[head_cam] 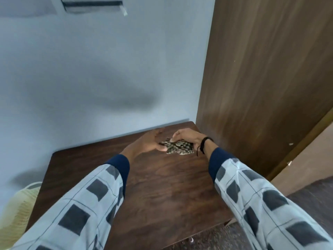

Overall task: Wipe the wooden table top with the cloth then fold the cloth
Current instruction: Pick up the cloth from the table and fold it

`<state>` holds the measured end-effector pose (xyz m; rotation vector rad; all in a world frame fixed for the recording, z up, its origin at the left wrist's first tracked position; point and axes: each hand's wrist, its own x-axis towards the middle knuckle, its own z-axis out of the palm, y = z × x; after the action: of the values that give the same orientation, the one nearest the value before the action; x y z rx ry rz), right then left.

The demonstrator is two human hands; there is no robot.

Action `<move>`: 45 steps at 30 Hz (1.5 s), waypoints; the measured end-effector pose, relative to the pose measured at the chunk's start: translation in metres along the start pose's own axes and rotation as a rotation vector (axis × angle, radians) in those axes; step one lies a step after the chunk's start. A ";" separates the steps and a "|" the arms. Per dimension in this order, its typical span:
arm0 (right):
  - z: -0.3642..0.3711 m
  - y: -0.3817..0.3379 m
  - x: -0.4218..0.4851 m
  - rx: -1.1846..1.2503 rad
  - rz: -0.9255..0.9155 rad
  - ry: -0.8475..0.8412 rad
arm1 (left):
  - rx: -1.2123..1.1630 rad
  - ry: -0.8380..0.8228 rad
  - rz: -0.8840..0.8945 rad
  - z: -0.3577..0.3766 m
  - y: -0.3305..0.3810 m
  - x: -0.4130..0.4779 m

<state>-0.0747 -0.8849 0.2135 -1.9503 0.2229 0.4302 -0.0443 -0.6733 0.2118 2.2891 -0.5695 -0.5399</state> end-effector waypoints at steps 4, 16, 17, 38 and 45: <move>-0.013 -0.031 -0.012 0.455 0.068 -0.239 | -0.246 0.167 0.043 -0.018 0.025 -0.007; -0.042 -0.077 -0.036 0.508 -0.148 -0.226 | -0.611 0.253 -0.098 -0.079 0.076 -0.029; -0.045 -0.088 -0.035 0.489 -0.169 -0.218 | -0.612 0.212 -0.095 -0.088 0.081 -0.032; 0.081 -0.315 -0.042 0.242 -0.606 -0.382 | -0.707 0.649 -0.128 -0.265 0.069 -0.200; 0.202 -0.341 -0.048 0.036 -0.995 -0.278 | -0.916 0.695 -0.042 -0.320 0.015 -0.276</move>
<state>-0.0402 -0.5641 0.4479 -1.6919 -0.8803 0.0218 -0.1051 -0.3645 0.4938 1.4490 0.0859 0.0292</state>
